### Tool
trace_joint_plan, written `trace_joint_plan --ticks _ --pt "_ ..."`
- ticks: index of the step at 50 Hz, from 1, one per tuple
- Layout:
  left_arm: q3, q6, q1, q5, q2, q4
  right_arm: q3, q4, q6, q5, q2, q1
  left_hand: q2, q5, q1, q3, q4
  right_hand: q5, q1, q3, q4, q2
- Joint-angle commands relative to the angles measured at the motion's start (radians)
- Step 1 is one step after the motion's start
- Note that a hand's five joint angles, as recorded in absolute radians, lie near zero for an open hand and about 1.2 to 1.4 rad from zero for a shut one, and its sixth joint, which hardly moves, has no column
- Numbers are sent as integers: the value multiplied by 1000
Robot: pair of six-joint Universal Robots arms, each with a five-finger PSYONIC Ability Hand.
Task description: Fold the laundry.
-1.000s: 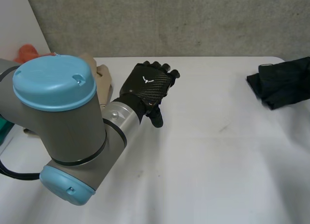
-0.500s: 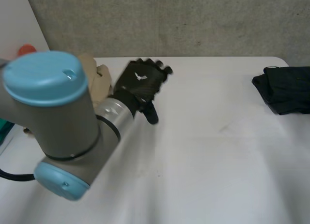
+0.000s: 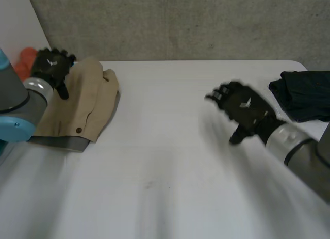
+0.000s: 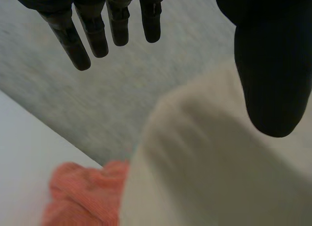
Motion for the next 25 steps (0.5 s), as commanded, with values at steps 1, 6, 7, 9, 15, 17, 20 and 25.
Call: trace_joint_plan --ticks 1,6,7,9,15,17,20,25 --pt "117 35 33 154 -193 4 99 54 -121 12 -9 25 2 9 -8 -4 3 -43 -57 -43 -44 -39" --pt "171 30 31 214 -254 7 142 54 -123 19 -23 11 184 190 174 177 184 -43 -57 -43 -44 -39" --pt "191 30 30 220 -271 8 148 54 -121 19 -24 11 329 336 320 323 330 -43 -57 -43 -44 -39" --pt "209 27 28 219 -285 8 164 50 -121 19 -38 7 591 597 581 584 591 -43 -57 -43 -44 -39" --pt "199 0 -9 130 -251 65 176 50 -121 41 -121 -15 1164 1171 1155 1158 1165 -43 -57 -43 -44 -39" --pt "171 -22 -27 96 -207 67 174 48 -116 59 -156 -35 1164 1171 1155 1158 1165 -43 -57 -43 -44 -39" --pt "95 -103 -76 55 -81 67 164 45 -100 73 -194 -52 1164 1171 1155 1158 1165 -43 -57 -43 -44 -39" --pt "-10 -297 -216 62 89 62 122 25 0 110 -251 -88 1164 1171 1155 1158 1165 -43 -57 -43 -44 -39"
